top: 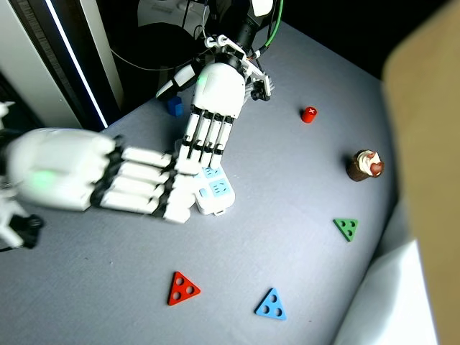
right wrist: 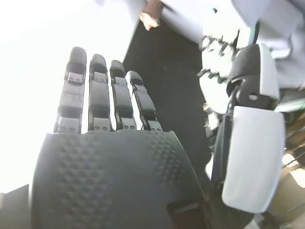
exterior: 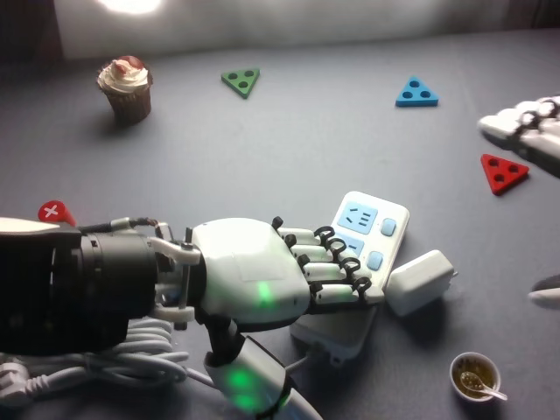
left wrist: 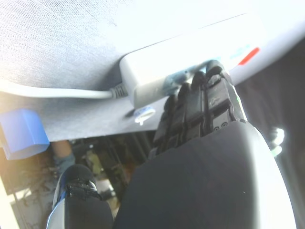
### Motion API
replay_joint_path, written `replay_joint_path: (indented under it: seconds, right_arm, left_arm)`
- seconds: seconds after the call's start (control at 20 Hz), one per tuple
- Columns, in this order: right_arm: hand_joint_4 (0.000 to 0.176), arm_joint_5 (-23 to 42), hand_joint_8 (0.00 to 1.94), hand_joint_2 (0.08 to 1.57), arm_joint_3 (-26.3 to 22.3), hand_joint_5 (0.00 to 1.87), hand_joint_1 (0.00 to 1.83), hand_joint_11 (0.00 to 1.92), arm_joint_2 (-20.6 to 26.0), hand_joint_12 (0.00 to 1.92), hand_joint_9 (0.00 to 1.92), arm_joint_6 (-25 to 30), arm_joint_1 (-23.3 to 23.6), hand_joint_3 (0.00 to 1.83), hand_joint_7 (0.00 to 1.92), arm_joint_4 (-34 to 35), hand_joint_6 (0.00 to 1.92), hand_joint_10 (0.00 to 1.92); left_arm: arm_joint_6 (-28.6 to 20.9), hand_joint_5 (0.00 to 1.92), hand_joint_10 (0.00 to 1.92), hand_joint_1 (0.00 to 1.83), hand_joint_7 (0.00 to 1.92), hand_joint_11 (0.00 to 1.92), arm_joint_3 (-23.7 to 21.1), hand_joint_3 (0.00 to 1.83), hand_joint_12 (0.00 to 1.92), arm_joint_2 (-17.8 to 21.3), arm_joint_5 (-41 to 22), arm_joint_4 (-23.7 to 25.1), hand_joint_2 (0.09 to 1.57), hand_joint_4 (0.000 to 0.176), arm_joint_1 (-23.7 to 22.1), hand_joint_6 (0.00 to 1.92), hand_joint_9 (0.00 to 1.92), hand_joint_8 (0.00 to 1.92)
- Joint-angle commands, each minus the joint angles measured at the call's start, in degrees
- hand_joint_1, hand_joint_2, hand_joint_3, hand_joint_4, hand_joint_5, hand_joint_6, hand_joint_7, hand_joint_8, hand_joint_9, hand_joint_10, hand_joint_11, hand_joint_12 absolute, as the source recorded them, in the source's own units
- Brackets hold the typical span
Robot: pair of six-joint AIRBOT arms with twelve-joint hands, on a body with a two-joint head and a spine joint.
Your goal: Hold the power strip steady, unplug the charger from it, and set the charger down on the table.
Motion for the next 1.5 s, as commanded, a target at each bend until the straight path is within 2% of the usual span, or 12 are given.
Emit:
replay_joint_path:
  seconds: [0.0, 0.05, 0.15, 0.3, 0.55, 0.85, 1.05, 1.45]
  right_arm:
    - [0.0, 6.4, 0.0, 0.88, -0.2, 0.0, 0.59, 0.02, 0.8, 0.25, 0.04, 2.5, 0.2, 0.0, 0.02, -2.3, 0.0, 0.0]
    - [0.0, 6.7, 0.0, 0.88, 0.0, 0.0, 0.59, 0.02, 2.3, 0.25, 0.04, 8.2, -0.6, 0.0, 0.02, -6.0, 0.0, 0.0]
    - [0.0, 8.2, 0.0, 0.88, 0.1, 0.0, 0.55, 0.02, 4.6, 0.25, 0.03, 14.2, -2.2, 0.0, 0.0, -10.7, 0.0, 0.01]
    - [0.0, 9.1, 0.0, 0.9, -0.8, 0.0, 0.5, 0.0, 7.9, 0.23, 0.01, 17.5, -4.0, 0.0, 0.0, -13.3, 0.0, 0.0]
    - [0.0, 11.3, 0.0, 0.91, -1.0, 0.0, 0.47, 0.0, 10.9, 0.19, 0.01, 17.8, -7.3, 0.0, 0.0, -16.7, 0.0, 0.0]
    - [0.0, 14.9, 0.0, 0.92, -0.7, 0.0, 0.42, 0.01, 11.0, 0.17, 0.02, 17.8, -9.0, 0.0, 0.0, -16.4, 0.0, 0.0]
    - [0.0, 15.5, 0.0, 0.93, -0.8, 0.0, 0.45, 0.02, 10.9, 0.18, 0.02, 17.8, -9.8, 0.0, 0.0, -16.8, 0.0, 0.0]
    - [0.0, 15.5, 0.01, 0.93, -0.6, 0.0, 0.43, 0.03, 10.6, 0.18, 0.04, 18.5, -10.2, 0.0, 0.02, -18.3, 0.0, 0.01]
  left_arm:
    - [-0.2, 0.03, 0.0, 0.0, 0.04, 0.05, -0.2, 0.0, 0.03, 0.3, -2.7, -0.7, 0.92, 0.0, -0.8, 0.01, 0.03, 0.01]
    - [-0.2, 0.03, 0.0, 0.0, 0.04, 0.05, -0.3, 0.0, 0.03, 0.7, -2.8, -0.7, 0.92, 0.0, -1.6, 0.01, 0.03, 0.01]
    - [-0.3, 0.03, 0.0, 0.0, 0.04, 0.04, -0.5, 0.0, 0.03, 1.4, -3.1, -0.7, 0.92, 0.0, -2.8, 0.0, 0.02, 0.0]
    - [-1.4, 0.03, 0.0, 0.0, 0.04, 0.05, -0.8, 0.0, 0.03, 2.5, -3.7, -0.7, 0.92, 0.0, -5.0, 0.0, 0.02, 0.0]
    - [-3.4, 0.04, 0.0, 0.0, 0.04, 0.06, -1.7, 0.0, 0.03, 4.5, -4.7, -0.7, 0.92, 0.0, -8.6, 0.0, 0.04, 0.0]
    - [-5.3, 0.01, 0.0, 0.0, 0.02, 0.04, -3.2, 0.0, 0.02, 5.5, -3.6, -0.7, 0.91, 0.0, -12.0, 0.0, 0.02, 0.0]
    - [-5.6, 0.02, 0.01, 0.0, 0.04, 0.04, -3.6, 0.0, 0.02, 5.5, -3.9, -0.7, 0.92, 0.0, -14.4, 0.01, 0.04, 0.01]
    - [-5.8, 0.03, 0.01, 0.0, 0.04, 0.06, -4.2, 0.0, 0.03, 6.4, -5.4, -0.5, 0.92, 0.0, -14.9, 0.0, 0.05, 0.0]
